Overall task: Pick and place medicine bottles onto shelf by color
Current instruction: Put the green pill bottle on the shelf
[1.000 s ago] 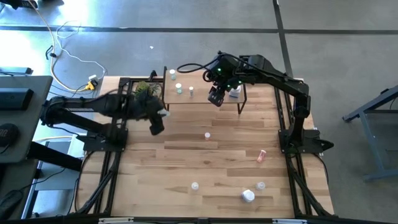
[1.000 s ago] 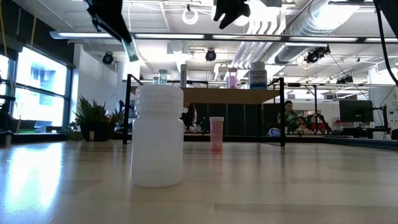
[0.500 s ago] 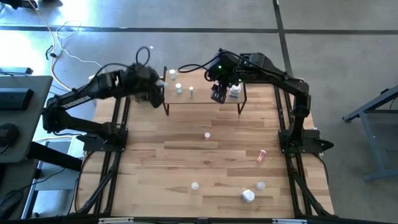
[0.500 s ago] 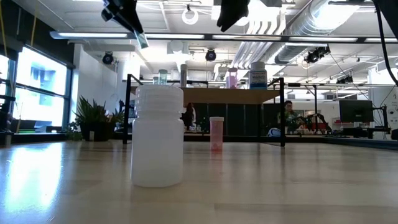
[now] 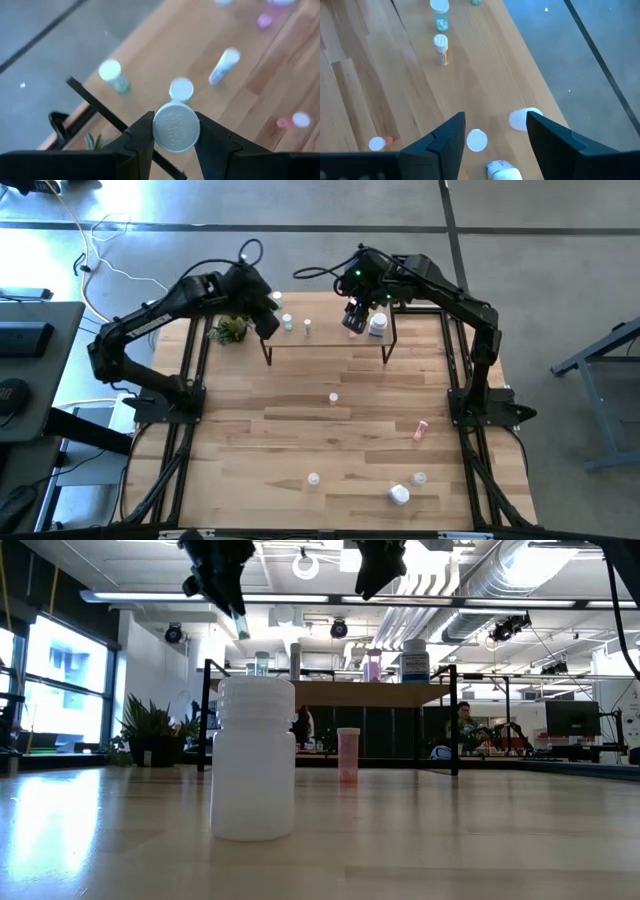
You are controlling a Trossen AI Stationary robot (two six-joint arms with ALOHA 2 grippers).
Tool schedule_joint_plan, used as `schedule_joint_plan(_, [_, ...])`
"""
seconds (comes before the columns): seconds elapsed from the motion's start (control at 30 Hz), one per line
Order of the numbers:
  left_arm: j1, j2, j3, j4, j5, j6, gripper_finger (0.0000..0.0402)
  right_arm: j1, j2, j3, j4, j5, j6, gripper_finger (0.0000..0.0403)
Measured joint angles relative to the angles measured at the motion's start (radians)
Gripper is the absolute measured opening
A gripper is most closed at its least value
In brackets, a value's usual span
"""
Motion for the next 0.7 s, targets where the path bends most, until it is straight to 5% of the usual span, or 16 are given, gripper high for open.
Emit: schedule_joint_plan(0.7, [0.014,0.151,0.002,-0.089,-0.009,-0.020,0.0113,-0.009,0.000,0.000,0.031,-0.001,0.011,0.0202])
